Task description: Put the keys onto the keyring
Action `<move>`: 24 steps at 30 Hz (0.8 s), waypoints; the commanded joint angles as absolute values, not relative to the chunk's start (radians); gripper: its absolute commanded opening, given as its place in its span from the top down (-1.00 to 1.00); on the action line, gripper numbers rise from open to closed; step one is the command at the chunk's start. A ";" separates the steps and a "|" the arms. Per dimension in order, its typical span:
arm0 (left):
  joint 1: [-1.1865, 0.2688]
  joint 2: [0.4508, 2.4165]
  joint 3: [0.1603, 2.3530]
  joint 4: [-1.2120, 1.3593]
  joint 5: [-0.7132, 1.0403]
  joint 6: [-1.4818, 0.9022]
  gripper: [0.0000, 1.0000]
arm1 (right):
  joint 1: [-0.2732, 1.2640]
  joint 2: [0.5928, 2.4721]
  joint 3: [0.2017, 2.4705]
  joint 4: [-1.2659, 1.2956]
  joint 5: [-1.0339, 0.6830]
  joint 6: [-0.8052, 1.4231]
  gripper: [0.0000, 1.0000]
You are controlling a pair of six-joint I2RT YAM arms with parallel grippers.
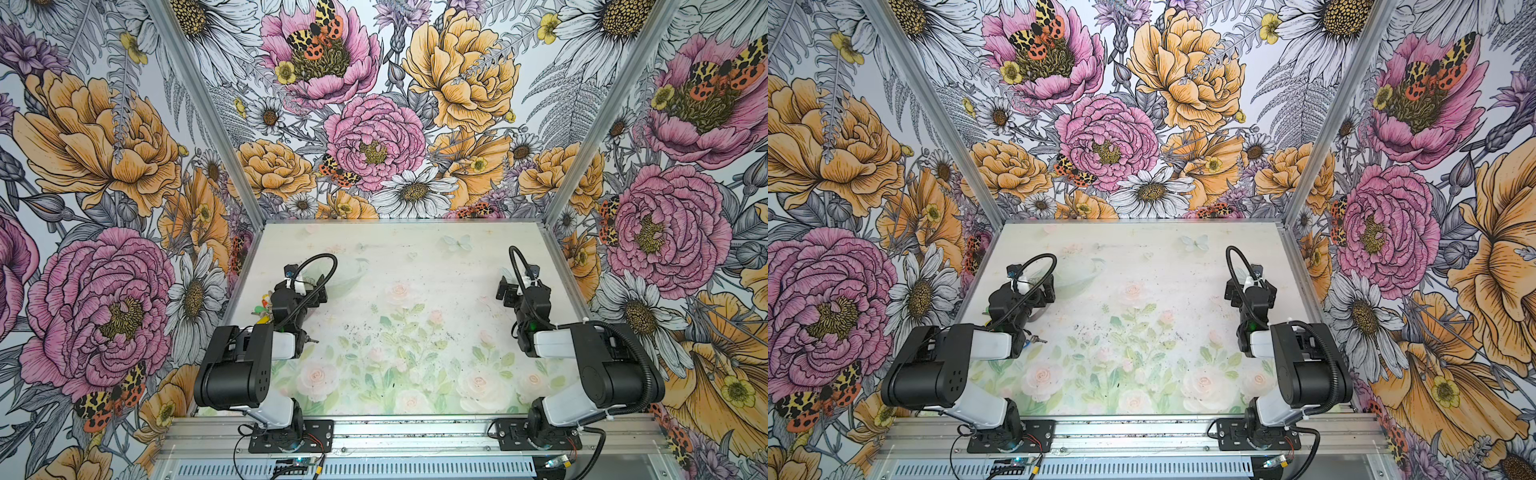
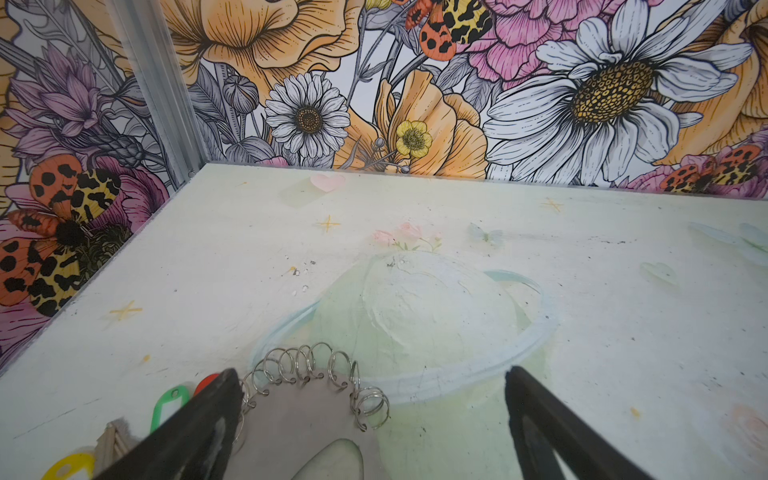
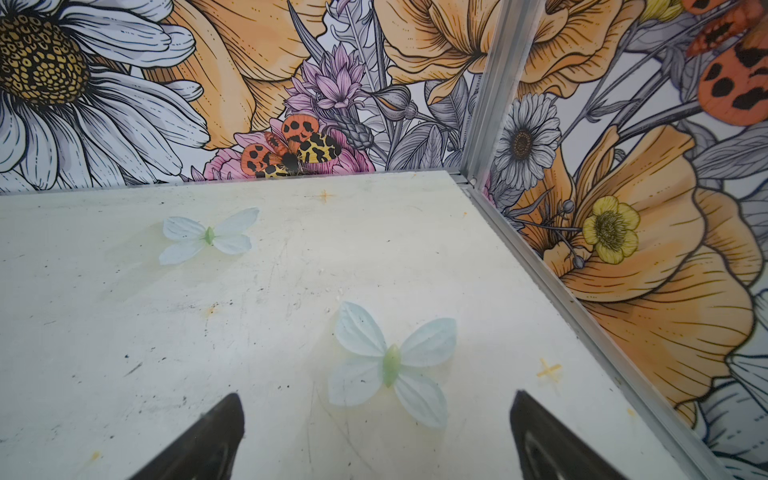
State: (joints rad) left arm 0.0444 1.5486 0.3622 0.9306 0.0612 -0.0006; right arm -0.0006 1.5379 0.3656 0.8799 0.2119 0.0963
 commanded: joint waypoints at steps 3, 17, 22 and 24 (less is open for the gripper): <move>0.059 1.551 0.375 0.946 0.112 0.015 -0.97 | 0.007 1.533 0.364 0.921 0.181 0.074 -0.99; -0.101 1.058 0.340 0.643 -0.118 0.071 -0.97 | 0.120 1.164 0.349 0.659 0.159 -0.012 -0.99; -0.218 0.912 0.455 0.400 -0.201 -0.043 -0.98 | 0.131 0.966 0.485 0.365 0.044 0.168 -0.99; -0.226 0.865 0.481 0.321 -0.170 -0.096 -0.97 | 0.128 0.892 0.536 0.243 0.007 0.243 -0.99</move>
State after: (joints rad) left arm -0.2115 0.9047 0.4519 0.5323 -0.1226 -0.0177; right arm 0.1276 0.9749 0.4637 0.4625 0.0822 0.1101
